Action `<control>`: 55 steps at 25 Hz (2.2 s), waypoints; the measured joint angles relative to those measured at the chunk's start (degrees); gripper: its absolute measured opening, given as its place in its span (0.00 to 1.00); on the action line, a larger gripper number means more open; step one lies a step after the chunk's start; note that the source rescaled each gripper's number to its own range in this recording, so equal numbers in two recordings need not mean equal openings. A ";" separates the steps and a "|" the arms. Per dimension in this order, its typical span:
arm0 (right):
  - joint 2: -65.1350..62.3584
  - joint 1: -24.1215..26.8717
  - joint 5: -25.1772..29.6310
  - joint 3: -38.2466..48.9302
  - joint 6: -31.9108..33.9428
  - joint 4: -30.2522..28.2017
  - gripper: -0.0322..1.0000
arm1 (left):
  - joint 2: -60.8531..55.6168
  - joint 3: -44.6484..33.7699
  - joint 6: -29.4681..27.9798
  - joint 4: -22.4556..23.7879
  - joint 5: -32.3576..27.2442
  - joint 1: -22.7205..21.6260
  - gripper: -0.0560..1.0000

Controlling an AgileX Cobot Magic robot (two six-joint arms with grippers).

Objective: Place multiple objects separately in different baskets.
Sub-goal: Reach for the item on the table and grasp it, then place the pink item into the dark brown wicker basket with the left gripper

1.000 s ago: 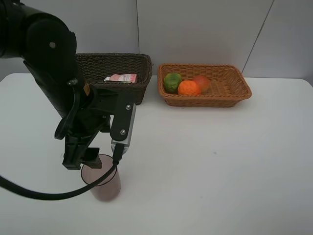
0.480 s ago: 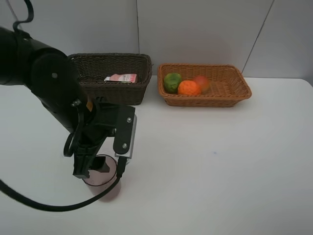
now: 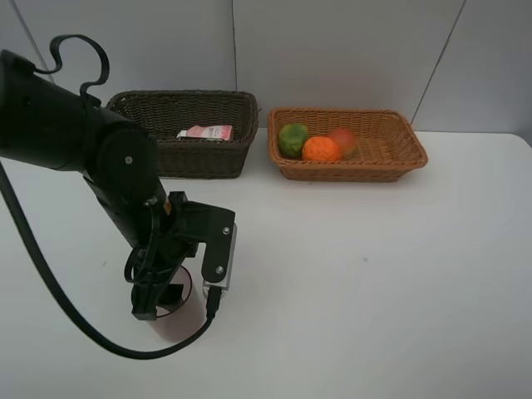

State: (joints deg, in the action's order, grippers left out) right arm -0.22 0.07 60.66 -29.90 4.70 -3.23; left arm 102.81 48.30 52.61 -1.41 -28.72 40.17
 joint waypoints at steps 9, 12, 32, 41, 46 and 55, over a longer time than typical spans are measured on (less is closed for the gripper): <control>0.00 0.00 0.00 0.00 0.00 0.00 1.00 | 0.10 0.00 0.00 -0.07 0.66 0.00 0.06; 0.00 0.00 0.00 0.00 0.00 0.00 1.00 | 0.10 0.06 0.00 -0.18 0.66 0.00 0.06; 0.00 0.00 0.00 0.00 0.00 0.00 1.00 | -4.69 8.80 -27.01 0.95 -4.04 0.00 0.06; 0.00 0.00 0.00 0.00 0.00 0.00 1.00 | -5.16 25.53 -58.31 8.37 -18.49 -5.71 0.06; 0.00 0.00 0.00 0.00 0.00 0.00 1.00 | -5.16 31.54 -69.08 12.10 -20.94 -12.44 0.06; 0.00 0.00 0.00 0.00 0.00 0.00 1.00 | -3.95 34.67 -78.33 17.95 -17.71 -25.61 0.06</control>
State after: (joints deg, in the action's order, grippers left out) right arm -0.22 0.07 60.66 -29.90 4.70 -3.23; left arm 98.86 82.97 -25.72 16.55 -46.43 14.56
